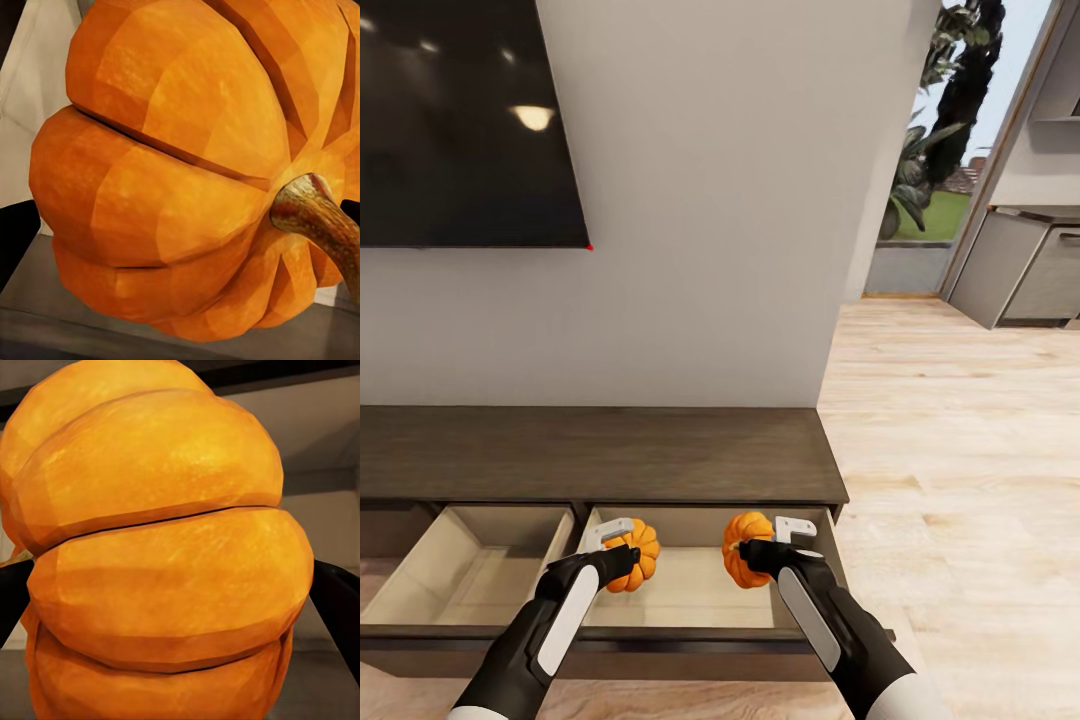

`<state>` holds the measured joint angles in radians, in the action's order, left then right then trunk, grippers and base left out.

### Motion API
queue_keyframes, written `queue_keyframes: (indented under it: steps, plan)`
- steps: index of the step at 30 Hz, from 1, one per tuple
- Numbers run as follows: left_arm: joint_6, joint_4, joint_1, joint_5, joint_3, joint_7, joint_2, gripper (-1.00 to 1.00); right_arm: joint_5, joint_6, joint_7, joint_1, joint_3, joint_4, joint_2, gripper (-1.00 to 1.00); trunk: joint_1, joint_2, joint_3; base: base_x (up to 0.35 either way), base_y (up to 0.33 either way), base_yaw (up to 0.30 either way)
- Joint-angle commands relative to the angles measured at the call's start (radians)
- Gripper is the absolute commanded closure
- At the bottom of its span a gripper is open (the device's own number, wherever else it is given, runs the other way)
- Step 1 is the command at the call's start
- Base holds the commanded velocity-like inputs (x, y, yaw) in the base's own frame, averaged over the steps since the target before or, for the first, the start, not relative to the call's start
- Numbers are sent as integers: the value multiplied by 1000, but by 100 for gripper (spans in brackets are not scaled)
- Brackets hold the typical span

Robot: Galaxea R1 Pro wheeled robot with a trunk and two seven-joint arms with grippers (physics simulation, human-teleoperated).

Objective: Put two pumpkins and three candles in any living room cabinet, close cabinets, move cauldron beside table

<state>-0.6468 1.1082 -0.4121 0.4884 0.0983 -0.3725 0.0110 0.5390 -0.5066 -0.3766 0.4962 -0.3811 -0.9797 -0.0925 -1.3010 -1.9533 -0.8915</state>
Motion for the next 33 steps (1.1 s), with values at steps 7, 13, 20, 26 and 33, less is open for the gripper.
queue_keyframes:
  steps: [7, 13, 20, 26, 33]
  plan:
    - [0, -2, -1, 5, 1, -12, 1, 100, 10, -1, -10, 1, -2, -1, 0, 100, 0, 0, -1, 0, 0, 0]
    - [56, -16, -2, -1, 6, -20, 7, 100, 10, -1, -10, 1, -2, -1, 0, 100, -19, -35, -17, 0, 0, 0]
    - [93, -37, -2, -5, 26, -26, 8, 100, 9, -1, -11, 1, -2, 0, 0, 100, -46, -84, -38, 0, 0, 0]
    - [126, -39, -2, -4, 28, -28, 10, 100, 6, 1, -18, 1, -2, 1, 0, 100, -69, -126, -57, 0, 0, 0]
    - [136, -39, -2, -40, 32, -65, 13, 100, 3, 11, -48, 1, -1, 15, 0, 100, -96, -175, -79, 0, 0, 0]
